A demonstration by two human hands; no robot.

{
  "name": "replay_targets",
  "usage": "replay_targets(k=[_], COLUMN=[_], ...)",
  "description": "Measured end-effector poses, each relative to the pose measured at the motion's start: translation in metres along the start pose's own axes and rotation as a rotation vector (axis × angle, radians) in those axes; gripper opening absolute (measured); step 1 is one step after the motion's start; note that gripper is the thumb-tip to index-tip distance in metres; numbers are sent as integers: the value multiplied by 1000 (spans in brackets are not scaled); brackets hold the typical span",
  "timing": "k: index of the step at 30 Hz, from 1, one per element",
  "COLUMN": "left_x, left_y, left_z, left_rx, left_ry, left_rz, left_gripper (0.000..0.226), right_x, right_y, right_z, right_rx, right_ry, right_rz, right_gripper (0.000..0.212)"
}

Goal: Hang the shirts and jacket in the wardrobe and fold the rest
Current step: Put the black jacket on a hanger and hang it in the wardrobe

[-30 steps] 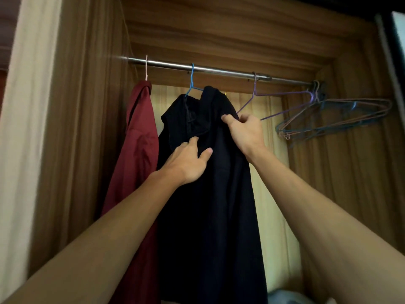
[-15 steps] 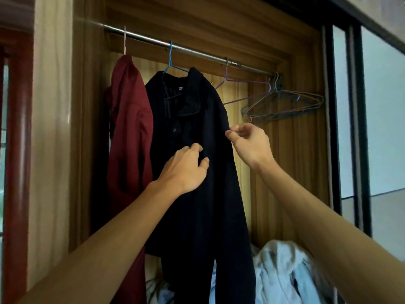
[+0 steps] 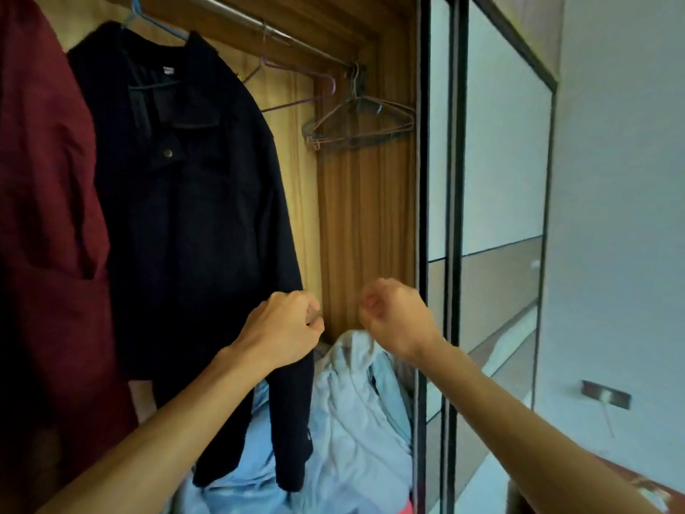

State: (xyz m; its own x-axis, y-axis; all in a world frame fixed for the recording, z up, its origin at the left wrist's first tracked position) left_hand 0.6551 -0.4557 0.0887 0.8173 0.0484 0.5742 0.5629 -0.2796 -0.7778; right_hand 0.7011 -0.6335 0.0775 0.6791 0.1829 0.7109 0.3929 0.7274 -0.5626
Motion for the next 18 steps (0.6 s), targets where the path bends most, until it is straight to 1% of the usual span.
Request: replay_targets(k=[4,7,9,12,14,18], left_x=[-11,-25,-33,-46,-54,-79], left_y=[49,81,103,132,147,174], left_z=[-54,-100,-135,-194,-237,-334], left_rx=[-144,-210,-232,-248,-243,-283], left_ry=[38,55,93,143,194,295], left_rz=[69,91,119,229,263,325], left_gripper=[25,18,17,23,23,24], right_x=[-50,-89,-115,-152,-176,-233], right_y=[-34,-76,-110,-166,-207,-289], right_z=[-64,-109,-135,-170,-193,-240], right_rx=[-148,-225,-260,-305,-344,-420], right_ry=[113,188,227,285,332,470], right_rz=[57,57,47,26,3,-38], right_gripper=[21,25,27,32,34,33])
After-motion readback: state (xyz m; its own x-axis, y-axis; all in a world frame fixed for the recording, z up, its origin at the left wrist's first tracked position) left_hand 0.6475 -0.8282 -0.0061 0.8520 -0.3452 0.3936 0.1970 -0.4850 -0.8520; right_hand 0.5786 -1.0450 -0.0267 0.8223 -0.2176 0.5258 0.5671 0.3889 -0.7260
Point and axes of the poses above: each hand's wrist, its own x-axis towards the middle knuckle, its own y-axis out of the palm, z = x × y, the point moved 3 cm from there along x, towards the middle knuckle, and after that the axes turned 7 degrees about -z, right-handed, at the moved point
